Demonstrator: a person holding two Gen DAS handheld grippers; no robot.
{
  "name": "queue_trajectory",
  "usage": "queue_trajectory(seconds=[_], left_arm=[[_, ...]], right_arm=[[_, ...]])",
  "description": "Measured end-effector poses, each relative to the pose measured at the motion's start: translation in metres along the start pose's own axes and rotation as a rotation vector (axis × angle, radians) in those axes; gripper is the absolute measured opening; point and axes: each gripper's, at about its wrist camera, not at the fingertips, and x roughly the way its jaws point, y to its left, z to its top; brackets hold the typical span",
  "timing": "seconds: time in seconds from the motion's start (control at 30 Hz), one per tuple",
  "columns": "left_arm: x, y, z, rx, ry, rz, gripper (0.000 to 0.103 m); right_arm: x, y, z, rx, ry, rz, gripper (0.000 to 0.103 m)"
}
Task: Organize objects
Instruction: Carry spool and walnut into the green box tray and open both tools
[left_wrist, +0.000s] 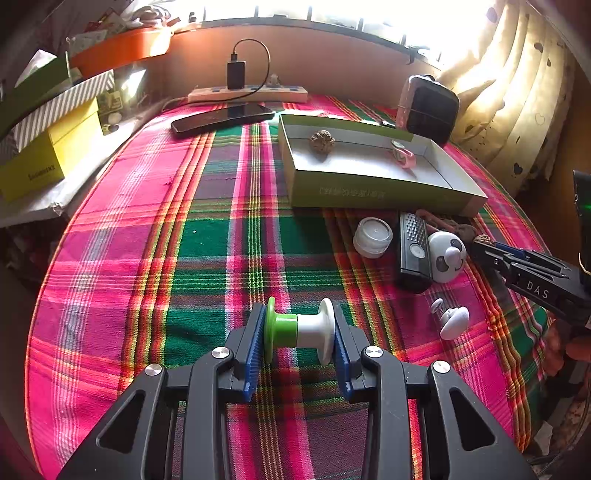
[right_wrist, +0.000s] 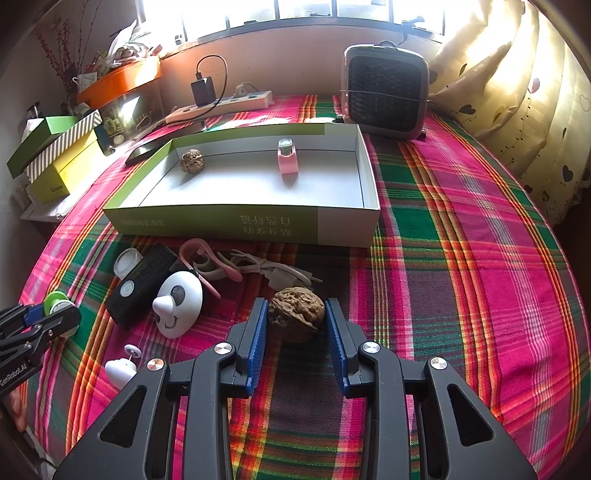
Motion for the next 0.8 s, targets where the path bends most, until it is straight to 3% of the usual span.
queue_trajectory(seconds=[0.53, 0.8], left_arm=[[-0.011, -0.015, 0.042, 0.063, -0.068, -0.043, 0.031], [-0.001, -0.025, 0.066, 0.094, -0.064, -0.067, 0.031]], right_arm=[[-0.018, -0.008, 0.020, -0.001, -0.069, 0.009, 0.032], [-0.018, -0.011, 0.042, -0.023, -0.094, 0.013, 0.032]])
